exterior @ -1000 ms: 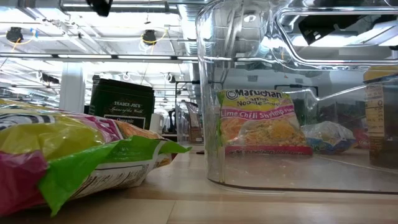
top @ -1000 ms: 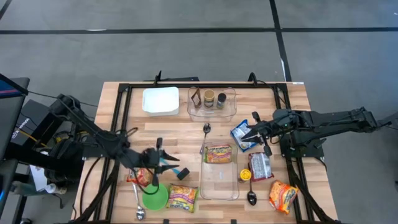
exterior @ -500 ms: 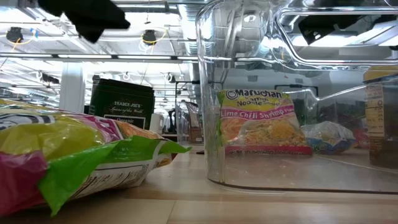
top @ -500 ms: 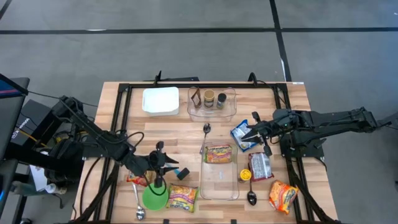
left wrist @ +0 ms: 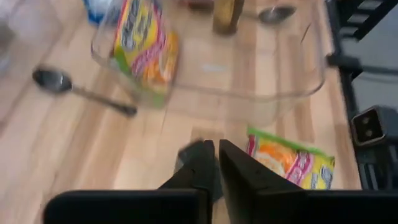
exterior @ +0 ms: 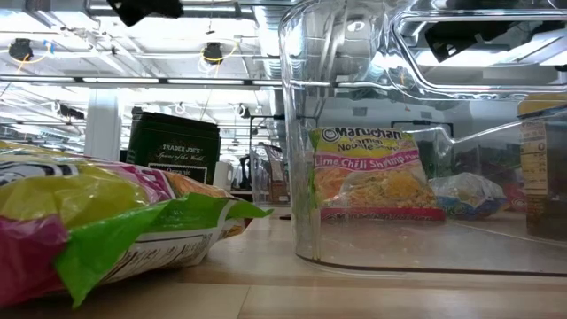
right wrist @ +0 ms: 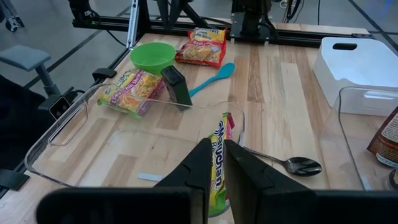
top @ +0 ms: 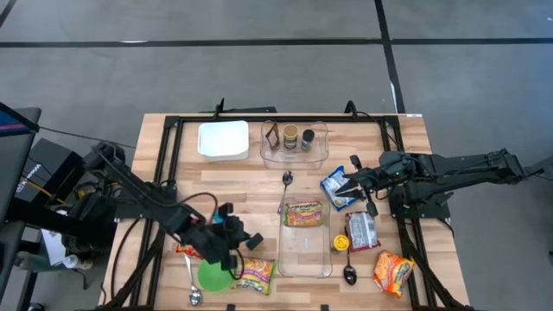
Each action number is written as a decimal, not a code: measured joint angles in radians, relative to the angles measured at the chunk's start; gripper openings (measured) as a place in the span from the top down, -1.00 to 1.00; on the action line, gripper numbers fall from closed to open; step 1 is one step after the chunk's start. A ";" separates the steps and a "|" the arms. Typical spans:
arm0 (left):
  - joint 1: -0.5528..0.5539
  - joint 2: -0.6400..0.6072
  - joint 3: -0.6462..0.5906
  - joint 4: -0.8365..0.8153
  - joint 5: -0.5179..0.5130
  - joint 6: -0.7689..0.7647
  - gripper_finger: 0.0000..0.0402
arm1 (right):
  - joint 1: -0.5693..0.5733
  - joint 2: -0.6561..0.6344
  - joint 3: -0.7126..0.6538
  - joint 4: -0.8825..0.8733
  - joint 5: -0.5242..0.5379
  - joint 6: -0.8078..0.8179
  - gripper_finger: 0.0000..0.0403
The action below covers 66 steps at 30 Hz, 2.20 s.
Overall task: Pick & Place Food Item
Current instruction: Put the black seasoning can into the top transparent bin
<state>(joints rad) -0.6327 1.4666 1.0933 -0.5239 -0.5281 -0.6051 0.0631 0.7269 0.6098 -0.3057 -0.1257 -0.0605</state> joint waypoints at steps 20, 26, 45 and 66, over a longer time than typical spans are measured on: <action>0.066 0.162 0.129 -0.263 0.137 -0.413 1.00 | 0.000 0.000 0.000 0.008 0.077 -0.117 0.83; 0.069 0.185 0.185 -0.261 0.141 -0.451 1.00 | 0.000 0.000 0.000 0.060 0.109 -0.181 0.83; 0.067 0.318 0.332 -0.364 0.093 -0.533 1.00 | -0.021 0.000 0.000 0.077 0.107 -0.158 0.83; 0.066 0.307 0.332 -0.411 0.111 -0.578 1.00 | -0.019 0.000 0.000 0.070 0.103 -0.139 0.83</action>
<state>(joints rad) -0.5671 1.7737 1.4258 -0.9352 -0.4171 -1.1835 0.0437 0.7273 0.6102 -0.2359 -0.0231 -0.1993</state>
